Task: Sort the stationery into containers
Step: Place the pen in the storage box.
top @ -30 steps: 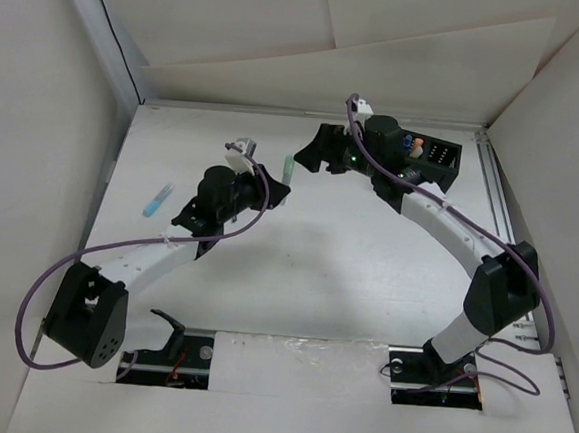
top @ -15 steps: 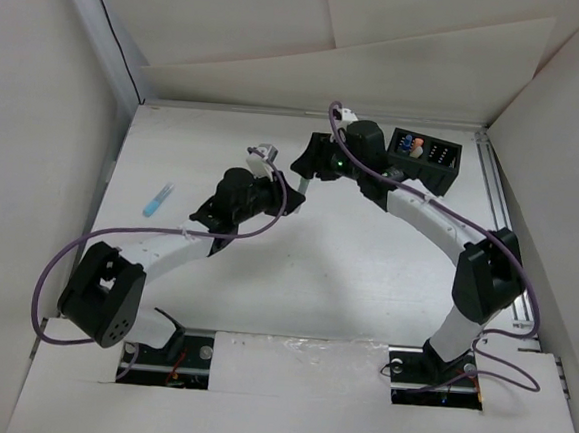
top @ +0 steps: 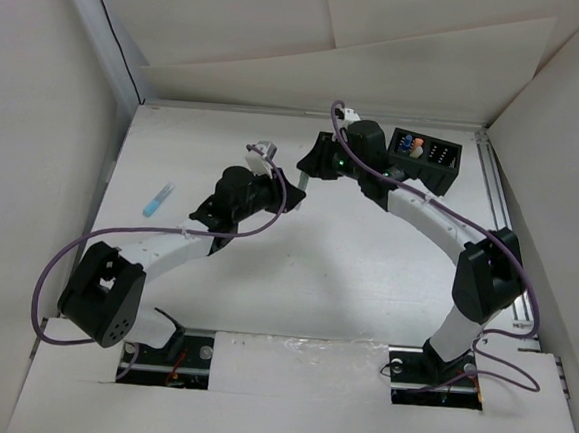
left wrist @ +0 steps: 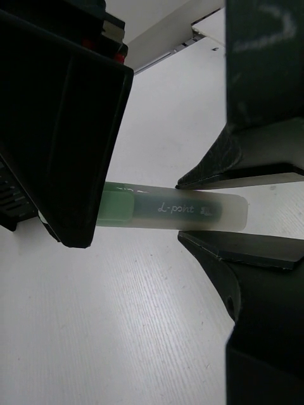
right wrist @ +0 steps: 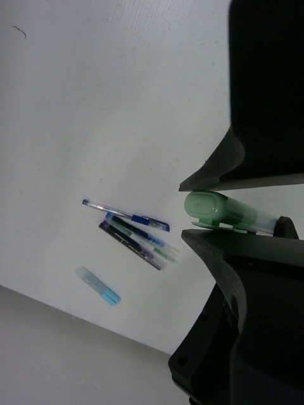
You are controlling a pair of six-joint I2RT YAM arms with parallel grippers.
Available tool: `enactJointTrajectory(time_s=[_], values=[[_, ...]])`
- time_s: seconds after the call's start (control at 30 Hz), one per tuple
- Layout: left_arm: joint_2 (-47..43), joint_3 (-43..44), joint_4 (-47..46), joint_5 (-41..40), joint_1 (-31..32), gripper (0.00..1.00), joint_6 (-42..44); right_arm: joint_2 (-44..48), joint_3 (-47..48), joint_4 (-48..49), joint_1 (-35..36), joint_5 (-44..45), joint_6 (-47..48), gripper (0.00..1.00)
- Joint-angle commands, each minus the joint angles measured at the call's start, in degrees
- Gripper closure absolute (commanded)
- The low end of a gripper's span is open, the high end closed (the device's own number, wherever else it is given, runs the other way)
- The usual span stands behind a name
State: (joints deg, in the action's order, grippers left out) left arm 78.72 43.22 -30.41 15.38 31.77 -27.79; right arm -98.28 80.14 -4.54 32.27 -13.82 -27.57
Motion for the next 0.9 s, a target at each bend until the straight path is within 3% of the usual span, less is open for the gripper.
enactJointTrajectory(time_s=[0.0, 0.13, 0.17, 0.2, 0.33, 0.5, 0.73, 0.87], values=[[0.2, 2.6, -3.6, -0.2, 0.0, 0.86, 1.0, -0.2, 0.1, 1.4, -0.5, -0.9, -0.4, 0.69], [0.2, 2.6, -4.1, -0.7, 0.0, 0.80, 0.5, -0.2, 0.1, 1.4, -0.5, -2.2, -0.9, 0.84], [0.2, 2.6, -4.1, -0.7, 0.0, 0.76, 0.5, -0.2, 0.1, 1.4, -1.1, -2.2, -0.9, 0.86], [0.2, 2.6, -4.1, -0.7, 0.0, 0.65, 0.5, -0.2, 0.1, 1.4, -1.1, -2.2, -0.9, 0.86], [0.2, 2.6, -4.7, -0.7, 0.0, 0.45, 0.5, 1.9, -0.4, 2.0, -3.5, -0.9, -1.6, 0.89], [-1.0, 2.0, -5.8, -0.7, 0.0, 0.28, 0.5, 3.9, 0.2, 2.0, -8.7, -0.3, -2.1, 0.92], [-2.9, 0.1, -6.3, -2.2, 0.0, 0.24, 0.5, 5.1, 3.4, 2.0, -21.8, 6.2, -2.7, 0.93], [-2.9, -2.4, -7.8, -2.8, 0.0, 0.24, -0.9, 3.9, 6.5, 2.0, -26.8, 18.6, -2.7, 0.94]])
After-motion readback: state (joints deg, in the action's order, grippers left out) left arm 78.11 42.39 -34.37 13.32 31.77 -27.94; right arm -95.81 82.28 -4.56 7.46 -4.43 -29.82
